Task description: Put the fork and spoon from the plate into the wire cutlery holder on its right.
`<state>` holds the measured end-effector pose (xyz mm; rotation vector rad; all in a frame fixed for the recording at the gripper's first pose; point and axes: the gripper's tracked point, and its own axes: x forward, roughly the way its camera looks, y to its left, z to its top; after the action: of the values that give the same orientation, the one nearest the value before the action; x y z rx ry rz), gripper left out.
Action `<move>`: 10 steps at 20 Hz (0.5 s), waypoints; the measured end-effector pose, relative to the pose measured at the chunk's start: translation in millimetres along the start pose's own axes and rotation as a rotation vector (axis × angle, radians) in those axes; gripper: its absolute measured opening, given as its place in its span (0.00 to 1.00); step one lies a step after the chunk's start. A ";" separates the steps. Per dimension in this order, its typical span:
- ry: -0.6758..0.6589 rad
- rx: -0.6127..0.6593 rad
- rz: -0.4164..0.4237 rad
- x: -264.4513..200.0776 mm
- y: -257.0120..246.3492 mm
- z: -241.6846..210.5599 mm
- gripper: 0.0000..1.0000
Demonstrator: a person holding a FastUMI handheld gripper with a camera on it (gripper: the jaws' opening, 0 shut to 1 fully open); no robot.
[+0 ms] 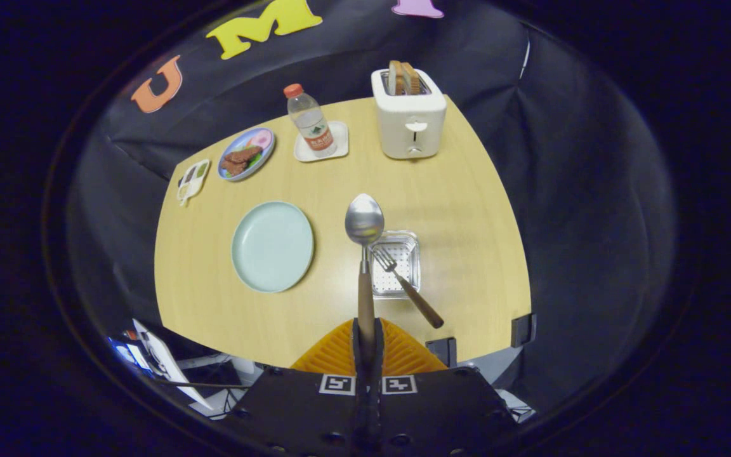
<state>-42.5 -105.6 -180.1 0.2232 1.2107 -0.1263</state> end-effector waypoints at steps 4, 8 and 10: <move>0.037 0.037 0.006 4.2 -10.5 -1.4 0.01; 0.056 0.052 0.008 9.6 -13.3 -1.7 0.03; 0.069 0.055 0.019 10.4 -12.6 -3.8 0.03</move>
<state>-45.0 -116.7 -192.4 0.2891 1.2745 -0.1360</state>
